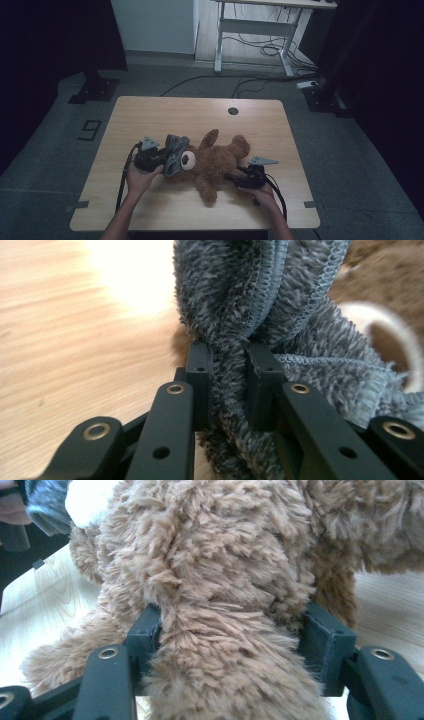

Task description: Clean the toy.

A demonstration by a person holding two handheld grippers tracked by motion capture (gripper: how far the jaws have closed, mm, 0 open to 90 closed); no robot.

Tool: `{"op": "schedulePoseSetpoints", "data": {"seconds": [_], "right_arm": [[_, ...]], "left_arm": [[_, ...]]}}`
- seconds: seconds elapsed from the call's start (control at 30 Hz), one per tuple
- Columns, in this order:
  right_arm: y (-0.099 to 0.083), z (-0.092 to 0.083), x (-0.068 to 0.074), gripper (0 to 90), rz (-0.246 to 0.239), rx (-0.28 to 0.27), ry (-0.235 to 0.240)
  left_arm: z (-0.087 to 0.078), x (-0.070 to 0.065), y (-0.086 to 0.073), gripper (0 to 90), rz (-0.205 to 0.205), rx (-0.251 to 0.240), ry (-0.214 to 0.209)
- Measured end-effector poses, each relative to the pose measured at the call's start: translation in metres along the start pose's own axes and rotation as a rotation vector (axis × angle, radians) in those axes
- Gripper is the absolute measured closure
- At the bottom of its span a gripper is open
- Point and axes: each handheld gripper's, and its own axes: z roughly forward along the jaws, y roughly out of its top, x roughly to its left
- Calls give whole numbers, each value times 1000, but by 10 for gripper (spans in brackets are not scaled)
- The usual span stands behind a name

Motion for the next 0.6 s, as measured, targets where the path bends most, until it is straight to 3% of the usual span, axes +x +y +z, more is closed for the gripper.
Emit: {"op": "schedulePoseSetpoints", "data": {"seconds": [0.1,0.23,0.43,0.6], "right_arm": [[0,0,0,384,0,0,0],[0,0,0,384,4,-2,-1],[0,0,-1,385,9,-4,1],[0,0,-1,385,15,-6,1]], "left_arm": [[1,5,-8,753,-27,-1,-1],[5,8,-15,754,12,39,63],[11,15,-27,754,-5,82,75],[12,8,-31,754,44,101,114]]}}
